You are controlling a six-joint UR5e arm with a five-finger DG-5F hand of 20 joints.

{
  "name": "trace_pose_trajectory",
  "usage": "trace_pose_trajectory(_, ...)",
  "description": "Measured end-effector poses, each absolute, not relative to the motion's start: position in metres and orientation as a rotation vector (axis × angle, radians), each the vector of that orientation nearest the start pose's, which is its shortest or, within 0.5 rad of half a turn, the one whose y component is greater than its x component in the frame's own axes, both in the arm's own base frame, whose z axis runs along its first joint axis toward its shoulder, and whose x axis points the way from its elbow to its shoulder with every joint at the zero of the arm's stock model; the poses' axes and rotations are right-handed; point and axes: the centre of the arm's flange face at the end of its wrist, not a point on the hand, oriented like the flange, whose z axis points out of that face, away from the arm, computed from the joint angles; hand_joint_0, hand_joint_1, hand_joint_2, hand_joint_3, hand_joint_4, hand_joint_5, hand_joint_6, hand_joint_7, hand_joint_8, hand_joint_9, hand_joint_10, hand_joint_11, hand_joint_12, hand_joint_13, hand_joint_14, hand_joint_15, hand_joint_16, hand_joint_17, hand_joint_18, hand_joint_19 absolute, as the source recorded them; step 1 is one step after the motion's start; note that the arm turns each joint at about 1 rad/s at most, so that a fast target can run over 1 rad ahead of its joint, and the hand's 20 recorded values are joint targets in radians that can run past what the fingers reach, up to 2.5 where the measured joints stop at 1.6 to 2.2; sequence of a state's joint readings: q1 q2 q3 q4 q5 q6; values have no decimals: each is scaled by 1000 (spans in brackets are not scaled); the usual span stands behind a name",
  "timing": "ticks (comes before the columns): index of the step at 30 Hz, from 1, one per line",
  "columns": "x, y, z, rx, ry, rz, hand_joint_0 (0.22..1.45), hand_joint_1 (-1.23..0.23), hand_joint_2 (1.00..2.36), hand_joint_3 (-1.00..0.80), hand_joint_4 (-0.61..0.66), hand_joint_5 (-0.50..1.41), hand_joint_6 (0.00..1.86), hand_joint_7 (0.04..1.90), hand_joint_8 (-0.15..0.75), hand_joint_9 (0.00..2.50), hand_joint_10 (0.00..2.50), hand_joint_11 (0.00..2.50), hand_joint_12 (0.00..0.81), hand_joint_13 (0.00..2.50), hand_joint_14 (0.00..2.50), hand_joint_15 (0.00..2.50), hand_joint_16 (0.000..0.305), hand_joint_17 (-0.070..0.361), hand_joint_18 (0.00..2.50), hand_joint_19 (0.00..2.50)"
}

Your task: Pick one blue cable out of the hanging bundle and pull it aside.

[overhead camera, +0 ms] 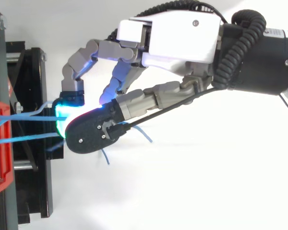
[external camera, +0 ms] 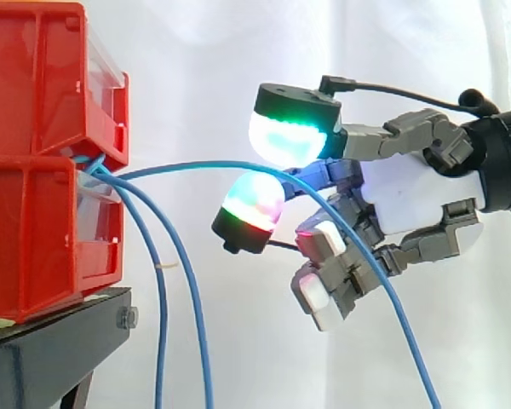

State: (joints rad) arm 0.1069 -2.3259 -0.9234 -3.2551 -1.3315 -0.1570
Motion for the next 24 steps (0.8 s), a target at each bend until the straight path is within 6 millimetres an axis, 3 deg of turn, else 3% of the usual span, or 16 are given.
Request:
trace_pose_trajectory(7,766,-76,311,1276,1373,862,604,-728,1017,-11,-103,-113,957,935,250,1243,25,779,311,1015,24,634,55,125,826,539)
trace_pose_trajectory(19,764,-77,308,1286,1386,852,604,-750,1005,49,-178,-84,934,999,235,1255,24,711,323,983,22,605,59,134,815,494)
trace_pose_trajectory(24,758,-77,295,1315,1406,839,608,-767,1000,71,-199,-75,927,1018,230,1241,21,677,328,964,21,586,60,136,777,476)
